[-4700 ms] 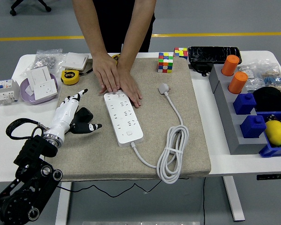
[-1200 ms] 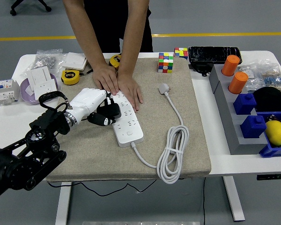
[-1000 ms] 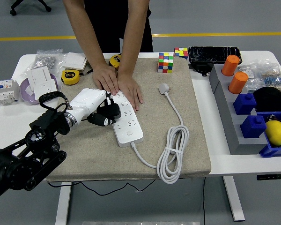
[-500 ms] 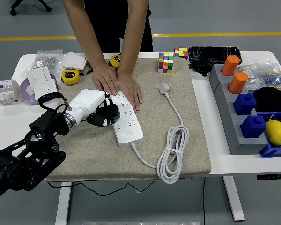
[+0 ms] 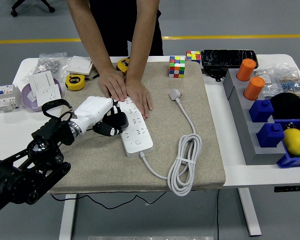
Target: Pick up the plug,place it near the board,insert it into the board,press the button
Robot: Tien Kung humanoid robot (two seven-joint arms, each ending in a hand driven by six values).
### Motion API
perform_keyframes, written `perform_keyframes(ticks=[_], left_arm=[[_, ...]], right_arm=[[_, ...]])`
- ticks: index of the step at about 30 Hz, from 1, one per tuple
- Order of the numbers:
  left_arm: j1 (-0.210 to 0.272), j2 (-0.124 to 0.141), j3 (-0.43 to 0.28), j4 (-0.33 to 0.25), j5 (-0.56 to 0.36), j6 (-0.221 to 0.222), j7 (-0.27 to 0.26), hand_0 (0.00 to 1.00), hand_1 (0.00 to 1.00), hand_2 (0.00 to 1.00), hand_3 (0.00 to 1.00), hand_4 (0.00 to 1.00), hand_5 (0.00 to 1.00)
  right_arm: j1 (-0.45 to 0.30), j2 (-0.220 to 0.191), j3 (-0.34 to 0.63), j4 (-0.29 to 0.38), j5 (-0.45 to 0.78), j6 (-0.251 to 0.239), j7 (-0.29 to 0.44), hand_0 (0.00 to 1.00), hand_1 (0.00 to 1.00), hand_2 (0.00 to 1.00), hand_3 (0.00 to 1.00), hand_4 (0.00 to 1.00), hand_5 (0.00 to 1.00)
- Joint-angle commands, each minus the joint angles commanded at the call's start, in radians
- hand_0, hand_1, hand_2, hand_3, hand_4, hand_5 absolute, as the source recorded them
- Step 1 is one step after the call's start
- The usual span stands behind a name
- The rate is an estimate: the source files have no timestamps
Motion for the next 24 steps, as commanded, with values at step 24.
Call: perform_keyframes(ticks=[24], left_arm=[[0.006,0.001,-0.003,0.003,-0.027,-0.031,-0.007,0.568,0.665,0.548,0.528,0.869,0.14]], right_arm=[[-0.001,-0.001,-0.002,0.0,-0.002,0.001,0.001,0.754,0.69,0.708,0.681,0.951,0.652]])
